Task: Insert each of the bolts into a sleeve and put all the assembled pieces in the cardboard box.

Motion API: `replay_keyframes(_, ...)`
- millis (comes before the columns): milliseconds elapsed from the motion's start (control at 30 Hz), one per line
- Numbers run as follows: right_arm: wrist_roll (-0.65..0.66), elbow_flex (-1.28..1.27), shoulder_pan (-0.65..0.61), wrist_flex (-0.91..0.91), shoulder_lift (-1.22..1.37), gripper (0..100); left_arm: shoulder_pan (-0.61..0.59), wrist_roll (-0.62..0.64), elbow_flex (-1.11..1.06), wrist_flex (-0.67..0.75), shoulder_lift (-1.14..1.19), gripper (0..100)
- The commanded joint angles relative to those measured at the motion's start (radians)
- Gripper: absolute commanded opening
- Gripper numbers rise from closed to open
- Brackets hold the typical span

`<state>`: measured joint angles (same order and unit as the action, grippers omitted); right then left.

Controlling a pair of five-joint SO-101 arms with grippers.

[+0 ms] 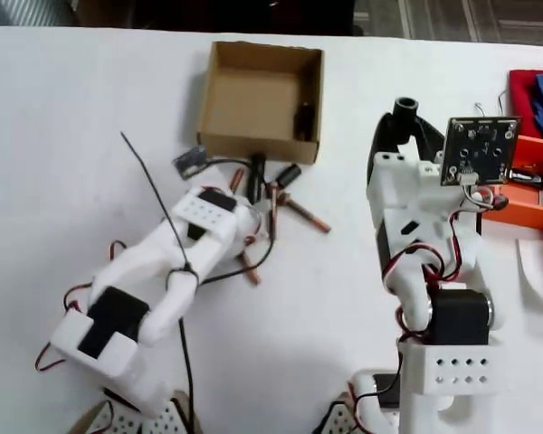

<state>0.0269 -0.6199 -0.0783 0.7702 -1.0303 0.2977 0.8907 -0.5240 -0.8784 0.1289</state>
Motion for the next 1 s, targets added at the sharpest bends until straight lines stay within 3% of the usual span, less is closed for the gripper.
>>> replay_keyframes(0,-0.009,0.006,0.012,-0.024,-0.021,2.2,-0.034,-0.310,0.021,-0.138,-0.091,3)
replay_keyframes(100,-0.009,0.006,0.012,-0.024,-0.022,2.2,-0.091,-0.644,0.022,-0.236,-0.126,3)
replay_keyframes(200,-0.009,0.006,0.012,-0.024,-0.022,2.2,-0.213,-0.953,0.025,-0.247,-0.138,3)
replay_keyframes(300,-0.009,0.006,0.012,-0.024,-0.019,2.2,-0.350,-1.142,0.054,-0.229,-0.133,3)
replay_keyframes(433,-0.011,0.005,0.007,-0.024,-0.019,2.2,-0.477,-1.165,0.091,-0.163,-0.132,3)
replay_keyframes(567,-0.014,0.005,0.004,-0.024,-0.019,2.2,-0.496,-1.162,0.102,-0.101,-0.100,3)
replay_keyframes(967,-0.014,0.003,0.004,-0.024,-0.019,2.2,-0.489,-1.165,0.630,-0.351,0.347,3)
